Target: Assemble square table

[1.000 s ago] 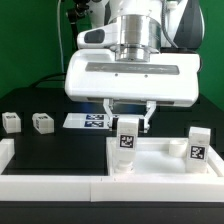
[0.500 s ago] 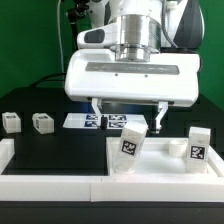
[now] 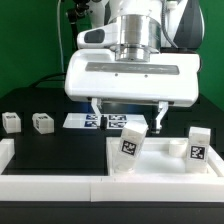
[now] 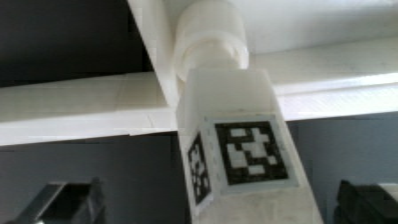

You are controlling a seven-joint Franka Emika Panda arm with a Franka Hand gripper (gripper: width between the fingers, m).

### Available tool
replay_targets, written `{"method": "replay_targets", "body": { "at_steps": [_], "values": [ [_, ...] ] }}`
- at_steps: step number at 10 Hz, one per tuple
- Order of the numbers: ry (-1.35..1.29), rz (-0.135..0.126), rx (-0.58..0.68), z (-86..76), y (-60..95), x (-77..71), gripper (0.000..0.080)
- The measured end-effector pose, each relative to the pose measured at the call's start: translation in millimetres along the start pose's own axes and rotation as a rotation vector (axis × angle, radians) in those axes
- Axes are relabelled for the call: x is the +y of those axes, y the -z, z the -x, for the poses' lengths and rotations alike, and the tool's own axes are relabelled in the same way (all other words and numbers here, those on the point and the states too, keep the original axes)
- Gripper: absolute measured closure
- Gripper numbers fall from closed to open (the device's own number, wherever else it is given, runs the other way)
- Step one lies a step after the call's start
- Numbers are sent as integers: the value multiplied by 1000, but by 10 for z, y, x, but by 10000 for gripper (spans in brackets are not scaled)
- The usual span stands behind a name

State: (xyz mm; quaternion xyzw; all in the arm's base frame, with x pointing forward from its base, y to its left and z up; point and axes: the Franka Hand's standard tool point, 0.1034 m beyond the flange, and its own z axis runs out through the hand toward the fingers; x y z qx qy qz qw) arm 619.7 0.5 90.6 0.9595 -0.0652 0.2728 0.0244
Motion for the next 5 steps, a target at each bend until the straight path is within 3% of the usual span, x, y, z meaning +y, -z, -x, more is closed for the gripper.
{"method": "replay_targets", "body": {
  "at_steps": [5],
  "values": [
    [-4, -3, -53, 28, -13, -4, 150]
  ]
}}
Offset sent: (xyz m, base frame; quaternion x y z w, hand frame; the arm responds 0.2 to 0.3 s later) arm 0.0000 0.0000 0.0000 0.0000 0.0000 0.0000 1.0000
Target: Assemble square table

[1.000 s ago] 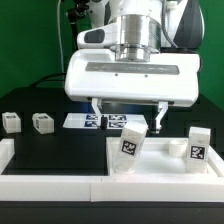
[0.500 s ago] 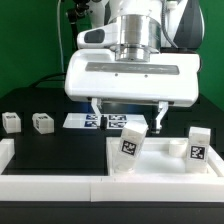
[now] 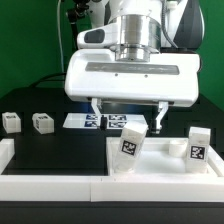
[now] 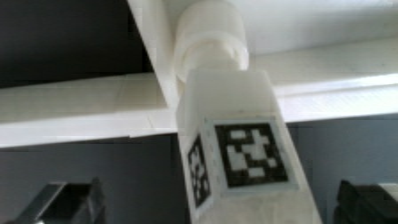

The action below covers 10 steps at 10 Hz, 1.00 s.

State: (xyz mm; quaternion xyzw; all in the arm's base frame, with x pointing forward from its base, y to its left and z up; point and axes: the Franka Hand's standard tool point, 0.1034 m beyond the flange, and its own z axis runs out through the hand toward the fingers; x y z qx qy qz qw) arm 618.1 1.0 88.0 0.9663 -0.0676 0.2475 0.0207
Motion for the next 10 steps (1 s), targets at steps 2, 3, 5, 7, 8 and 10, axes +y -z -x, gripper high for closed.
{"method": "replay_targets", "body": {
  "at_steps": [2, 3, 5, 7, 8, 10],
  "values": [
    [-20, -11, -101, -72, 37, 5, 150],
    [-28, -22, -222, -44, 39, -31, 150],
    [-33, -37, -388, -94, 59, -109, 150],
    [-38, -41, -543, -118, 71, -173, 150],
    [-39, -38, -561, -142, 24, -153, 150],
    [-35, -36, -532, -204, -30, -72, 150]
  ]
}}
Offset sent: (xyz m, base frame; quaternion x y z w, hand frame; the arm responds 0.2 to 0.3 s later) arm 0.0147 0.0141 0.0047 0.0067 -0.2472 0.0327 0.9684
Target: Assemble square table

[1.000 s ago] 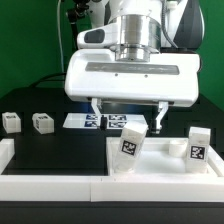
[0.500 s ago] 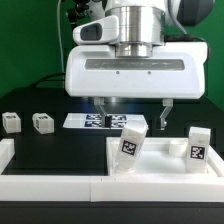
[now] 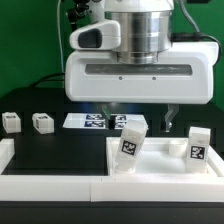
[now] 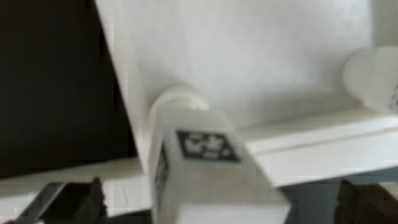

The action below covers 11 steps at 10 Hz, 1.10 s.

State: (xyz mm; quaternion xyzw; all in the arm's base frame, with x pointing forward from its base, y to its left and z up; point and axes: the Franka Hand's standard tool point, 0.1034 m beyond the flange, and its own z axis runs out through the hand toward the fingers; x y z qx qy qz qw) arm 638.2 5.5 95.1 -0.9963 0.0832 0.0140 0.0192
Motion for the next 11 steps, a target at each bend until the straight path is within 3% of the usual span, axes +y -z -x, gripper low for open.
{"method": "replay_targets", "body": {
  "at_steps": [4, 5, 6, 7, 8, 11],
  "values": [
    [-46, 3, 51, 9, -107, 29, 150],
    [-50, 3, 51, 10, -110, 29, 239],
    [-89, 2, 50, 11, -110, 27, 239],
    [-161, 0, 50, 11, -111, 25, 439],
    [-235, -2, 50, 12, -112, 22, 509],
    [-441, -6, 52, 19, -123, 44, 509]
  ]
}}
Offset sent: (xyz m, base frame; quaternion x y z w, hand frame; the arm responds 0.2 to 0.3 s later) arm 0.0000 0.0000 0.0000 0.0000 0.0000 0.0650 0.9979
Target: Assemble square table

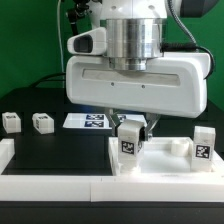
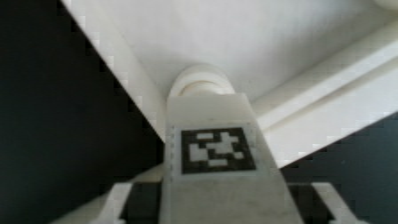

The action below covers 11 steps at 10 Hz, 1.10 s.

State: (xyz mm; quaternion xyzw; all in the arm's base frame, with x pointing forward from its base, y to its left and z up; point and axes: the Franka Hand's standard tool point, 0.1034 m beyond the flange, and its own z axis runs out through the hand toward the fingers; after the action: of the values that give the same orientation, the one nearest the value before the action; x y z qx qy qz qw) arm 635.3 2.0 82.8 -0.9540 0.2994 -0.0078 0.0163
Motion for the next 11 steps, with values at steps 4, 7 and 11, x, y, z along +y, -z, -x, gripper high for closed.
{"method": "replay_targets", "body": {
  "at_steps": [4, 7, 11],
  "values": [
    [-479, -70, 61, 40, -8, 68, 509],
    [-869, -168, 26, 108, -27, 76, 509],
    [-989, -173, 8, 150, -42, 25, 398]
  ]
}}
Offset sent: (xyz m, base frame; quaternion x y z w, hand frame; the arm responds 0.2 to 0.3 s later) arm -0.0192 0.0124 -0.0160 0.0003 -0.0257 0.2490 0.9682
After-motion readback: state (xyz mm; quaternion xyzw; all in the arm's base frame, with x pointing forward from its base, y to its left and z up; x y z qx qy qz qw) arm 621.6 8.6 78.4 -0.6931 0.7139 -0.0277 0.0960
